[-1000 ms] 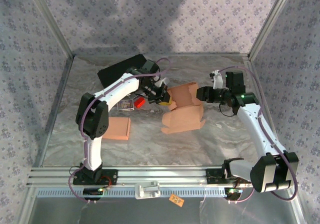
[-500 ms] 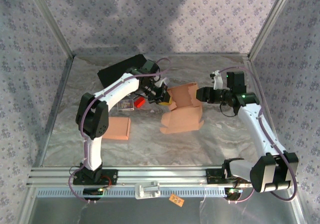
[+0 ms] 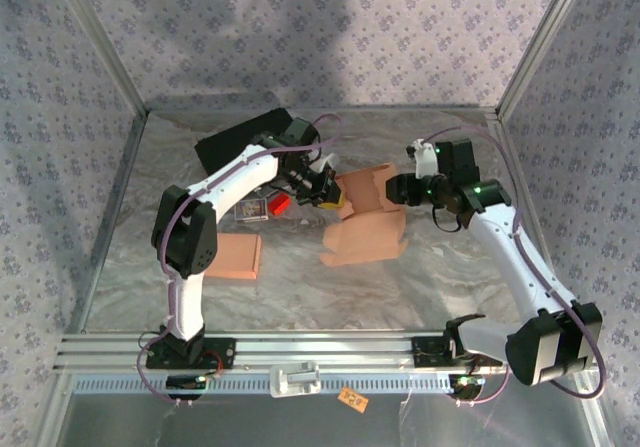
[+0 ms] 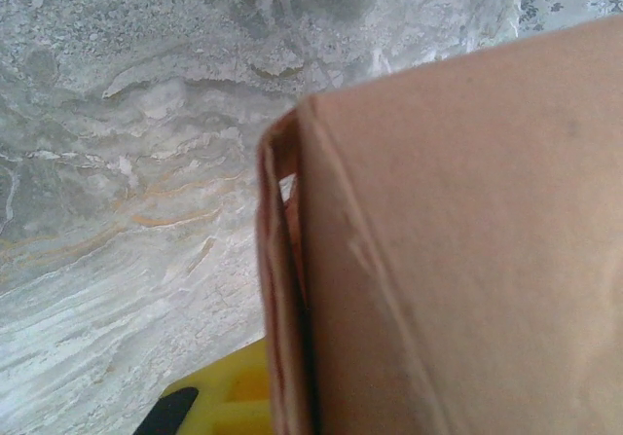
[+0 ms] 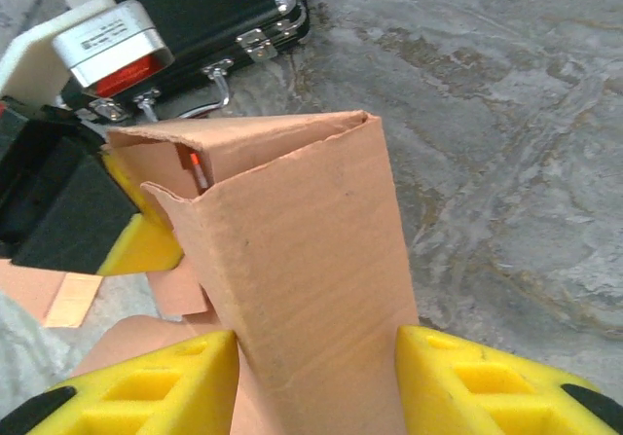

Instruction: Fold the paper box

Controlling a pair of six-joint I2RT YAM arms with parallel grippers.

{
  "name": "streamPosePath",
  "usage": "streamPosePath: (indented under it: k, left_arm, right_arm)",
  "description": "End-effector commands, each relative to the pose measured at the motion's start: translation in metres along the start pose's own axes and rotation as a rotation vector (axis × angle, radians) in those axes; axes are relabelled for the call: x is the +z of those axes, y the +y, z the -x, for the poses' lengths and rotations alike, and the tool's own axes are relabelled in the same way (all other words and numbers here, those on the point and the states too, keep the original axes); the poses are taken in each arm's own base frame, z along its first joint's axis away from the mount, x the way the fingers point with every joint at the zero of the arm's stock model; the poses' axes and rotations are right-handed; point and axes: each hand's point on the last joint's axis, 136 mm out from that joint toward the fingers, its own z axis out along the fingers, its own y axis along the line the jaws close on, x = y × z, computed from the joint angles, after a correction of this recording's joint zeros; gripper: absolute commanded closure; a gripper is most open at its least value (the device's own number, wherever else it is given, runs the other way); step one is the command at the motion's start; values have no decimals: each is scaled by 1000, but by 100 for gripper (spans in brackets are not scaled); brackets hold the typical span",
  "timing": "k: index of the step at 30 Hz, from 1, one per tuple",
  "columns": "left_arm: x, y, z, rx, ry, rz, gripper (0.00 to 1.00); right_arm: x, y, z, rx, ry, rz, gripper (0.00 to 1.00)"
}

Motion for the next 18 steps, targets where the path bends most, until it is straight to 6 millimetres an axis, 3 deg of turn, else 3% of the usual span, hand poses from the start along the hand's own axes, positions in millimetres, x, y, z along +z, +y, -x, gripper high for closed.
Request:
streamPosePath:
  k: [1,6,7,9,18]
  left_arm:
    - [-6,-13,0,42,-1,-21,100]
    - [-5,-13,-1,41,2,-13,100]
    - [-5,-12,-1,39,1,-8,100]
    - [-7,-12,-1,39,-2,0,100]
    - [-4,-15,0,33,-1,21,100]
  right_arm:
    - [1,-7,4,-57,10,-107,53]
    - [9,-22,0,-77,54,-280,55]
    - [5,-22,10,-91,37,-311,55]
    - [6,-25,12,-114,54,-374,57]
    - [9,-35,10,-191,118,-679,83]
